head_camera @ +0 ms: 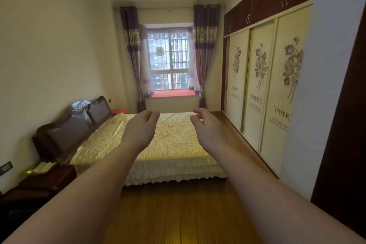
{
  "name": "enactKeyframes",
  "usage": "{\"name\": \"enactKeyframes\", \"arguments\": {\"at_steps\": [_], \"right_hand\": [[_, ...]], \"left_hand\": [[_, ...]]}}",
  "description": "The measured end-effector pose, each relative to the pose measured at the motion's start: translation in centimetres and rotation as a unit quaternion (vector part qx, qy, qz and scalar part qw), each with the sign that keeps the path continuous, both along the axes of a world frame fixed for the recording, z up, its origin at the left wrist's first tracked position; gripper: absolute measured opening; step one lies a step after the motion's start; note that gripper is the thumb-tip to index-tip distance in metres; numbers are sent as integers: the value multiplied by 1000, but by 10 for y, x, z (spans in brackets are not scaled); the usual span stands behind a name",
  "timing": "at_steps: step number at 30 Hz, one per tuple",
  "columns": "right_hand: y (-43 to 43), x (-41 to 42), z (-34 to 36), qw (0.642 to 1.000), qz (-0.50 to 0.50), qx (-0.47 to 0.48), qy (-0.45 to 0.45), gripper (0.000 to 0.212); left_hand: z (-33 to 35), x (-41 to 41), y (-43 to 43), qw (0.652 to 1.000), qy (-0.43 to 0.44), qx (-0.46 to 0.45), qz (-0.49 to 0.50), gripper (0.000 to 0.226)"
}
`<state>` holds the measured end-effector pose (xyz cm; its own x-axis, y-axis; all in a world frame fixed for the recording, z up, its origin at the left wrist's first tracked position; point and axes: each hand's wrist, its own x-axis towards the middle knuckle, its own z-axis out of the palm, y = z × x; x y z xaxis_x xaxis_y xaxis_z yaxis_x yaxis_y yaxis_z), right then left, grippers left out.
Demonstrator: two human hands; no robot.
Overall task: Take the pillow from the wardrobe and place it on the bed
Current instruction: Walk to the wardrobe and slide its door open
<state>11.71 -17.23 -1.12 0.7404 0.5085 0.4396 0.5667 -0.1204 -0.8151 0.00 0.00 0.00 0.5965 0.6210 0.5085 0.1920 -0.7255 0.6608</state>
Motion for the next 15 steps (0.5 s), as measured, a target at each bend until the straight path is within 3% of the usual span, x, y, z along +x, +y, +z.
{"name": "enactKeyframes", "arguments": {"at_steps": [3,7,11,15], "right_hand": [[10,16,-10,1000,9,-15,16,42],[33,42,-22,998,21,20,49,41],[66,68,-27,991,22,107,83,34],[108,98,-26,991,7,115,68,36]], "left_hand": [[-10,15,8,999,6,-35,-19,48],[-19,38,23,992,-51,-101,-59,57],[-20,70,51,983,-112,-118,-83,55],[-18,111,92,982,-126,-93,-106,48]]}}
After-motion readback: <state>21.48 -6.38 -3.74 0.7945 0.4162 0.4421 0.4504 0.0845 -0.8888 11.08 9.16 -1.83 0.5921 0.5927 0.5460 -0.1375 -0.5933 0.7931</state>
